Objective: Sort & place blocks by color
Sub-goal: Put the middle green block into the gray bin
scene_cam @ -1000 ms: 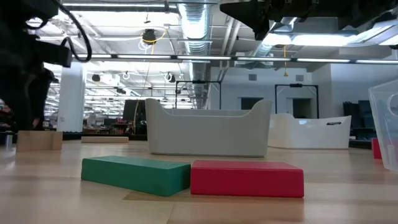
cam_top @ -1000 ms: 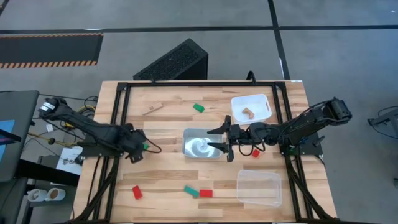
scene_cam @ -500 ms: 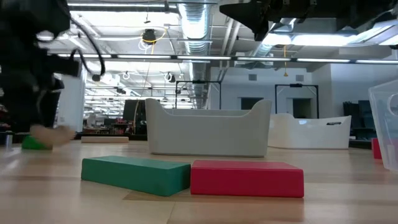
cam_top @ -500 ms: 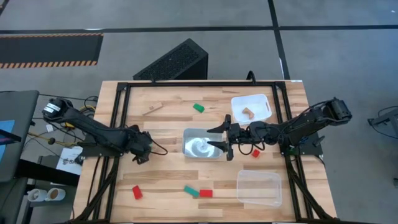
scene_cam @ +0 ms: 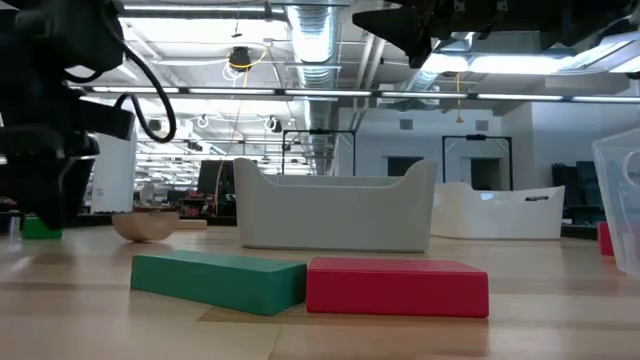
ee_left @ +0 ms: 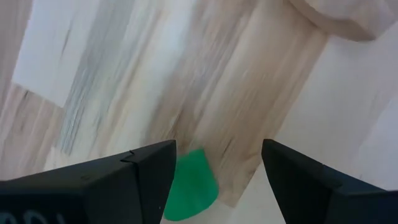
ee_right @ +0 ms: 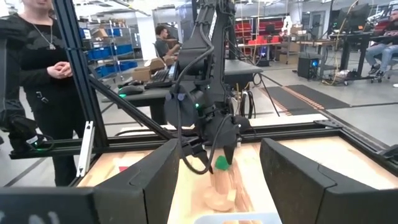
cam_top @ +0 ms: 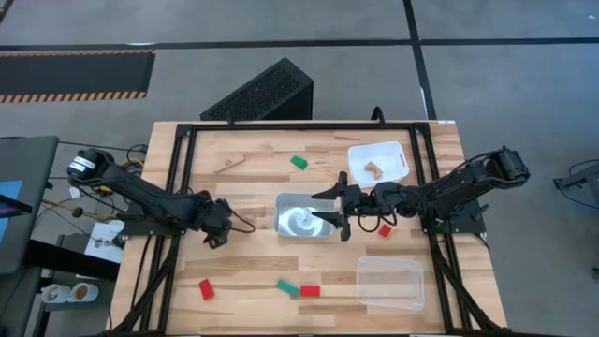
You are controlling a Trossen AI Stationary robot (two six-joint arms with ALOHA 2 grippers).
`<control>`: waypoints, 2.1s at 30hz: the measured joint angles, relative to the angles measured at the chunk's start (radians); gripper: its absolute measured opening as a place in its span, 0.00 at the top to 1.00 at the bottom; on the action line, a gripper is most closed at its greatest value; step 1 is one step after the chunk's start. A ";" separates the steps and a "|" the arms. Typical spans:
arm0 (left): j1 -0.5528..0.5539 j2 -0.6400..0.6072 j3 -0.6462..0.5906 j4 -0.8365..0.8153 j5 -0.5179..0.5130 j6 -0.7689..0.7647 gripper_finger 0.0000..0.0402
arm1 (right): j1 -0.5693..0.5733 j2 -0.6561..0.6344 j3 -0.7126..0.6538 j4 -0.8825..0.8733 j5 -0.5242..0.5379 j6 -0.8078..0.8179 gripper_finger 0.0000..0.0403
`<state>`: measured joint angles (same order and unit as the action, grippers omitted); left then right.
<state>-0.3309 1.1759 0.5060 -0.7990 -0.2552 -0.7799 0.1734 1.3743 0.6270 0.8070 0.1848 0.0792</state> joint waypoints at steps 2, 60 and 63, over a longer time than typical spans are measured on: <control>0.000 -0.012 0.000 -0.003 -0.020 -0.046 0.44 | 0.000 0.000 0.000 0.000 0.000 0.000 0.39; 0.000 -0.098 -0.115 0.179 0.015 -0.109 0.69 | 0.001 0.000 0.000 -0.006 0.000 0.026 0.39; -0.001 -0.100 -0.083 0.201 -0.009 -0.059 0.69 | 0.001 0.000 0.000 -0.007 0.000 0.026 0.39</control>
<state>-0.3320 1.0759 0.4227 -0.5979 -0.2640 -0.8385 0.1741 1.3743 0.6270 0.8001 0.1844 0.1051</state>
